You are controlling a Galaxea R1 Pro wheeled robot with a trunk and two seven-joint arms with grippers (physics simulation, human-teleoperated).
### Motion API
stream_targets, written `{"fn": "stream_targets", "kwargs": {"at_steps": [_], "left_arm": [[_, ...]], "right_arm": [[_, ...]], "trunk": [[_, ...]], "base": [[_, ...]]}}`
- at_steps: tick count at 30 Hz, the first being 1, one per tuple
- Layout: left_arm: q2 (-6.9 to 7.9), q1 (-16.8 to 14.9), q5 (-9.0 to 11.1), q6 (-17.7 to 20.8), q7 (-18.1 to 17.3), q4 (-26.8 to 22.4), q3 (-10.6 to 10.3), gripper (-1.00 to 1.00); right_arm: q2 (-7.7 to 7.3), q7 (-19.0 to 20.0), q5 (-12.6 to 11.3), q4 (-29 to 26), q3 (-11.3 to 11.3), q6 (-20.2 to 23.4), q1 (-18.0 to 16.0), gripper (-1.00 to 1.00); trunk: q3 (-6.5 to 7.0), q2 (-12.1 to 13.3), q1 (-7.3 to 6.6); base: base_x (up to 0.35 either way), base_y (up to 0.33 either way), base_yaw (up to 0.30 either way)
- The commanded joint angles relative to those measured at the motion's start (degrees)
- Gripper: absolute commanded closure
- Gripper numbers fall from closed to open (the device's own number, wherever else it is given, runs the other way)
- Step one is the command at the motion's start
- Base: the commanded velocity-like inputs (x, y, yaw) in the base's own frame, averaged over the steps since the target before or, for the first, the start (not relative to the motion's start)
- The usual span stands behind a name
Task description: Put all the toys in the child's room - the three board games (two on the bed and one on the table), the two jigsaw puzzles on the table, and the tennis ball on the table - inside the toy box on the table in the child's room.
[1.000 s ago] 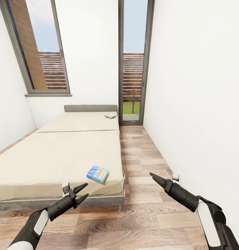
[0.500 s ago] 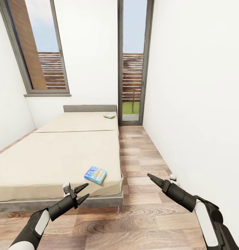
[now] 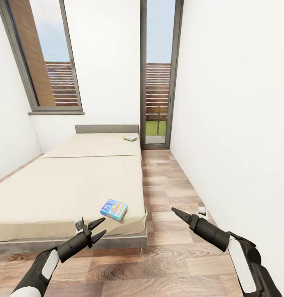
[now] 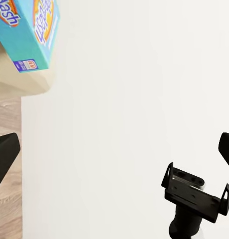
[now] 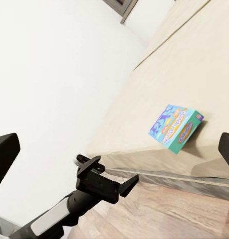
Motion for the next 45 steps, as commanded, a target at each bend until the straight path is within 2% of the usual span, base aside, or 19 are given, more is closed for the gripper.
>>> {"fn": "stream_targets", "kwargs": {"at_steps": [1,11,20,27,40,45], "left_arm": [[0.00,0.0,0.1,0.4,-0.1,0.0,0.1,-1.00],[0.16,0.0,0.1,0.4,-0.1,0.0,0.1,-1.00],[0.44,0.0,0.1,0.5,-0.2,0.0,0.1,-1.00],[0.31,0.0,0.1,0.5,-0.2,0.0,0.0,-1.00],[0.30,0.0,0.1,0.5,-0.2,0.0,0.1,-1.00],[0.20,0.0,0.1,0.4,-0.1,0.0,0.0,-1.00]], "right_arm": [[0.00,0.1,-0.1,0.0,0.0,0.3,0.0,-1.00],[0.06,0.1,-0.2,0.0,0.2,0.3,0.0,-1.00],[0.15,0.0,0.0,0.0,0.2,0.3,0.0,-1.00],[0.22,-0.1,0.2,0.0,0.2,0.3,0.0,-1.00],[0.14,-0.1,0.3,0.1,0.0,0.3,0.0,-1.00],[0.09,-0.1,0.3,-0.2,0.1,0.3,0.0,-1.00]], "trunk": [[-0.06,0.0,-0.01],[-0.06,0.0,-0.01],[-1.67,-3.6,1.97],[-1.67,-3.6,1.97],[-4.01,-8.8,4.82],[-5.11,-8.9,4.95]], "base": [[0.021,0.011,0.000],[0.007,0.004,0.000],[0.000,0.000,0.000],[0.000,0.000,0.000],[0.000,0.000,0.000],[0.000,0.000,0.000]]}}
